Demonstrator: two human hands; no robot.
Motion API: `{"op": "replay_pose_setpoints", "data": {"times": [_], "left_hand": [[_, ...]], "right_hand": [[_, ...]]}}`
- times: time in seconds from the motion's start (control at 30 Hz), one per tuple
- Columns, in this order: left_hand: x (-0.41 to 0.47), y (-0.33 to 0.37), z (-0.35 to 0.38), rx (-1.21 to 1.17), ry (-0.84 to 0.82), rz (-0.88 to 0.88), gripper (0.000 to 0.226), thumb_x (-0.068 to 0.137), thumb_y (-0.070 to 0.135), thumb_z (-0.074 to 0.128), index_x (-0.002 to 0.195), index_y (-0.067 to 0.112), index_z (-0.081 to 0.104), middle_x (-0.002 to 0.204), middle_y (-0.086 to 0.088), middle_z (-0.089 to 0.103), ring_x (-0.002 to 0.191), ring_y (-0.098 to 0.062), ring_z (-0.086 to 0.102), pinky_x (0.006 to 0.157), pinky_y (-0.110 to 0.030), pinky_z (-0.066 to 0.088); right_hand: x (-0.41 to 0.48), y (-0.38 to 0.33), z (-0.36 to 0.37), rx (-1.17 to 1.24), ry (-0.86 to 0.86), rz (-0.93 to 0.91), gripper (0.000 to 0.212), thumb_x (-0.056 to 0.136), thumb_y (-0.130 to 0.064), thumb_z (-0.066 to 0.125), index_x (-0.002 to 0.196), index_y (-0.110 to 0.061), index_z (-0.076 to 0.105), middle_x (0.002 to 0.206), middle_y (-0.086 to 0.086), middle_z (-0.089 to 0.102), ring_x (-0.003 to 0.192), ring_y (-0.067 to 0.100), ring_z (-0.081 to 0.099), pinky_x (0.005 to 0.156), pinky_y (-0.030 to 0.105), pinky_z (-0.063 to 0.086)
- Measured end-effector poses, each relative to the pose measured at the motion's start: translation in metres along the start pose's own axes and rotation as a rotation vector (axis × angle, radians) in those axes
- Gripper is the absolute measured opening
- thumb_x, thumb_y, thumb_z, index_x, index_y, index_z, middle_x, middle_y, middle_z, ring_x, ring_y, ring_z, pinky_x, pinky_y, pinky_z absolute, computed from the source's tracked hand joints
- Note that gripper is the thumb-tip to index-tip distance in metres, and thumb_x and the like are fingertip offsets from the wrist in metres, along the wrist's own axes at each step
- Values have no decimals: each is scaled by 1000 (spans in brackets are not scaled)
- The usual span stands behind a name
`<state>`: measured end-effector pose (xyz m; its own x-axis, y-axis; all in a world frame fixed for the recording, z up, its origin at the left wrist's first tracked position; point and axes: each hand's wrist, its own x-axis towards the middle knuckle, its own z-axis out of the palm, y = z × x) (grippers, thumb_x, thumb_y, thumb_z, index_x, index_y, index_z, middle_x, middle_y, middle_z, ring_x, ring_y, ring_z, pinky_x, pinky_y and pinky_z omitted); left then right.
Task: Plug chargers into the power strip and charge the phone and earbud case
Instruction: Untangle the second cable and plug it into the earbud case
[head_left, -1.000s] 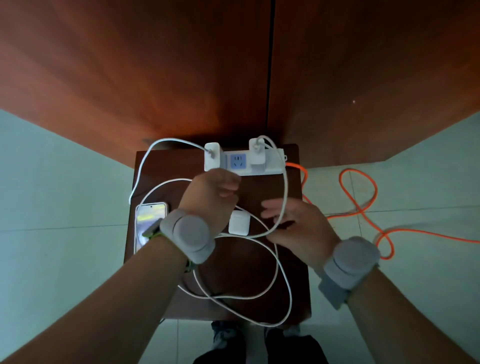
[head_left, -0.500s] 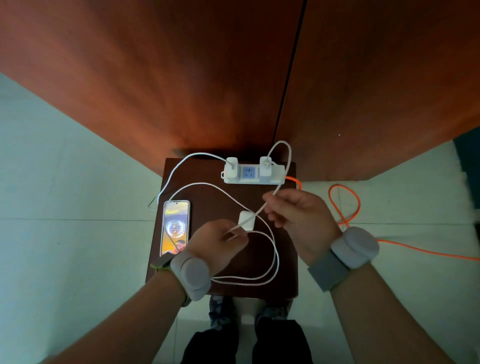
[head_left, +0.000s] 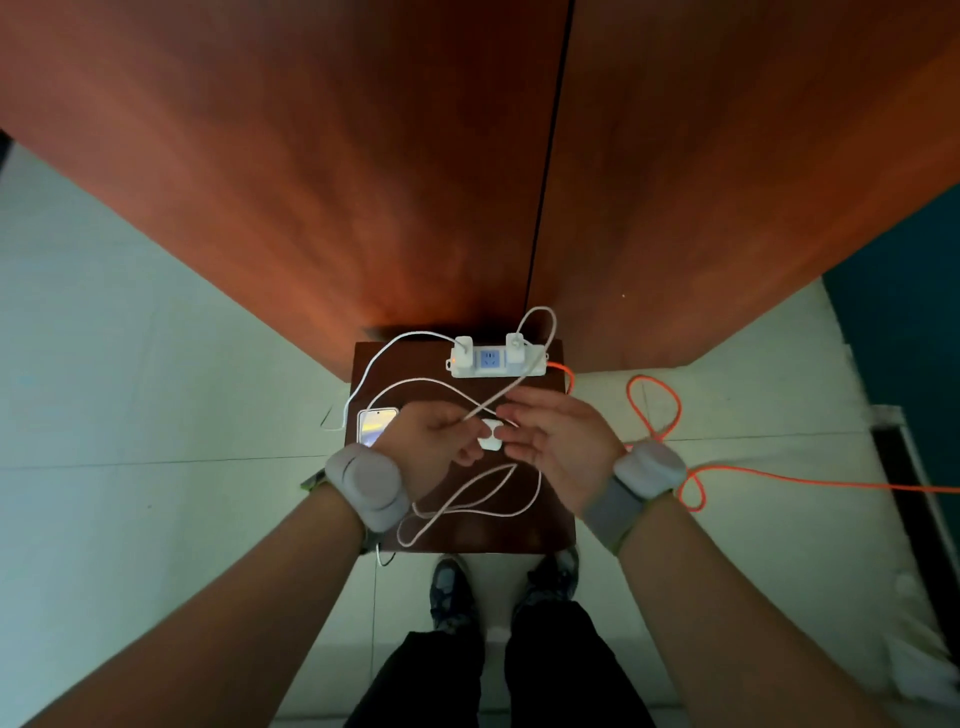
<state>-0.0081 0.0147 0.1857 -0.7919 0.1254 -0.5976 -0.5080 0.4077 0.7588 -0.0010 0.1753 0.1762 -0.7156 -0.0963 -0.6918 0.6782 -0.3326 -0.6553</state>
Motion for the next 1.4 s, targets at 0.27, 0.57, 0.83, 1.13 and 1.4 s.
{"op": "replay_pose_setpoints", "data": {"times": [0.27,0.57,0.83,1.13,1.4], "left_hand": [[-24,55,3,-218,21,10,25,90,13,55,73,21,72,89,-4,70,88,-14,60,93,-39,48],[-51,93,-2,-322,-1,-14,23,84,24,63,95,6,72,76,-2,71,66,-20,62,58,-31,52],[-84,81,-10,-326,-247,-24,45,91,50,43,108,16,66,107,-10,71,105,-30,64,97,-43,42],[-103,93,0,-154,-153,162,14,85,-2,61,87,10,69,72,-2,73,72,-17,66,77,-29,55],[-105,132,1,-267,-59,277,14,86,2,60,82,13,67,67,2,70,61,-12,64,66,-29,51]], "right_hand": [[-56,15,42,-222,-203,-61,26,86,3,55,88,-20,65,82,0,67,72,11,63,66,22,47],[-92,-27,44,-411,-212,-226,12,88,-13,58,82,-15,69,78,4,71,66,14,68,57,17,47],[-112,-79,35,69,-56,-161,12,86,-14,63,96,-9,66,79,5,72,64,14,70,55,21,55],[-112,-115,16,244,-64,-161,9,89,-18,57,91,-13,65,69,-3,74,60,8,70,53,18,53],[-125,-108,3,20,-281,-154,26,90,-11,52,114,-3,61,96,14,69,79,26,69,80,43,55]]}}
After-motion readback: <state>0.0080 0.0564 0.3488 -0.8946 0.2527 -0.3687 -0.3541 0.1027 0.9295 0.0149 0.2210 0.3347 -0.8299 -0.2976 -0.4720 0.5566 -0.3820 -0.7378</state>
